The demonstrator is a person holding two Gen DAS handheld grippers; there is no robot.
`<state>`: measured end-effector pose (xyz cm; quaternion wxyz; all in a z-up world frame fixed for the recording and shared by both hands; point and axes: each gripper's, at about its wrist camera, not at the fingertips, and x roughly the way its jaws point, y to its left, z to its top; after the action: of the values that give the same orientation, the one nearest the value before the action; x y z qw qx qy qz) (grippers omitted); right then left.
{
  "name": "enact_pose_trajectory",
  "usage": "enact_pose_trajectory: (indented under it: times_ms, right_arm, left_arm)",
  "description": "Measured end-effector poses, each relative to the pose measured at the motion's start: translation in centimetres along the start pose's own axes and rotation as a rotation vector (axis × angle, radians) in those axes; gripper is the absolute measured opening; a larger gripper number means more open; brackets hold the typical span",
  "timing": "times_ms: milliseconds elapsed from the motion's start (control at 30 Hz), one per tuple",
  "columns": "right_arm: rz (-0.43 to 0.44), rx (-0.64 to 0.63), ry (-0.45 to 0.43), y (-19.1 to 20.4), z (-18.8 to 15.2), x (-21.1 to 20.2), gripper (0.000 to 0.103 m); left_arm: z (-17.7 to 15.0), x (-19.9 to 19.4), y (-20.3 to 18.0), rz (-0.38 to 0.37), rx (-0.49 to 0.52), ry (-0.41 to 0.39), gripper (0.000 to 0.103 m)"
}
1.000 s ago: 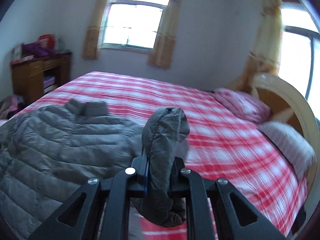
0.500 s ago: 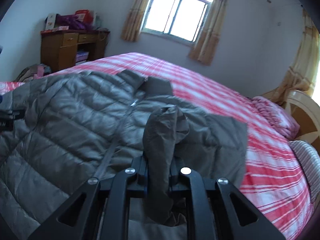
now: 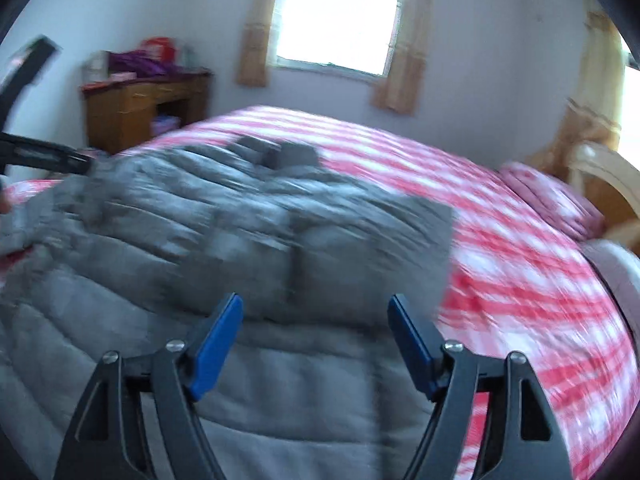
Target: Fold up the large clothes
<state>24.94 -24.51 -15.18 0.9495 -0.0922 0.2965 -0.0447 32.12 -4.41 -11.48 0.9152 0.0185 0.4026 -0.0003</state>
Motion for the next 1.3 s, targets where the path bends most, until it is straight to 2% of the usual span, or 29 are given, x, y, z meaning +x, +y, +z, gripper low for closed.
enact_pose_trajectory:
  times_ms: [67, 133, 300, 333, 367, 400, 433, 500, 567, 667, 833, 1000, 1067, 1133, 1233, 1300]
  right_arm:
    - [-0.063, 0.05, 0.045, -2.7, -0.9, 1.1, 0.065]
    - [-0.087, 0.093, 0.084, -4.8, -1.7, 2.2, 0.065]
    - [-0.08, 0.168, 0.132, -7.2, -3.9, 3.4, 0.065]
    - [-0.074, 0.178, 0.143, -7.4, -4.2, 3.7, 0.065]
    - [-0.07, 0.186, 0.15, -7.5, -4.4, 3.9, 0.065]
    - [-0.066, 0.194, 0.157, -7.5, -4.5, 4.1, 0.067]
    - [-0.065, 0.197, 0.161, -7.9, -4.7, 4.0, 0.068]
    - [-0.061, 0.204, 0.169, -8.1, -5.1, 4.1, 0.072]
    - [-0.064, 0.214, 0.179, -8.3, -5.5, 4.4, 0.075]
    - [-0.066, 0.229, 0.187, -8.4, -5.8, 4.5, 0.077]
    - [-0.086, 0.216, 0.191, -8.0, -6.0, 4.7, 0.079]
    - [-0.07, 0.239, 0.202, -8.3, -6.3, 4.9, 0.082]
    - [-0.056, 0.259, 0.207, -8.6, -6.3, 4.9, 0.083]
    - [-0.043, 0.281, 0.209, -9.0, -6.4, 4.8, 0.082]
    - [-0.075, 0.306, 0.215, -9.6, -6.7, 4.3, 0.08]
    - [-0.1, 0.328, 0.217, -10.0, -7.0, 3.8, 0.08]
  left_arm:
    - [0.3, 1.1, -2.7, -0.036, 0.019, 0.024, 0.102]
    - [0.3, 2.3, -5.1, -0.076, 0.022, 0.052, 0.102]
    - [0.2, 5.4, -11.0, -0.153, 0.071, 0.106, 0.1]
    - [0.1, 5.9, -11.8, -0.157, 0.09, 0.114, 0.089]
    - [-0.1, 6.6, -12.6, -0.165, 0.11, 0.13, 0.067]
    - [-0.4, 7.2, -13.1, -0.188, 0.12, 0.156, 0.052]
    - [-0.6, 7.6, -13.3, -0.212, 0.118, 0.173, 0.031]
    - [-1.0, 7.4, -12.9, -0.225, 0.107, 0.172, 0.028]
    - [-1.1, 6.5, -12.4, -0.216, 0.125, 0.148, 0.019]
    - [-1.3, 4.1, -10.5, -0.165, 0.158, 0.091, 0.018]
    - [-1.3, 2.5, -6.8, -0.085, 0.162, 0.026, 0.018]
    - [-3.3, 2.4, -4.6, -0.024, 0.143, 0.062, 0.018]
    - [-4.4, 2.6, -4.1, -0.026, 0.126, 0.079, 0.018]
    - [-5.7, 2.7, -4.2, -0.006, 0.148, 0.069, 0.018]
    - [-6.7, 3.2, -4.4, 0.032, 0.182, 0.051, 0.023]
    - [-6.5, 3.1, -4.2, 0.046, 0.192, 0.048, 0.034]
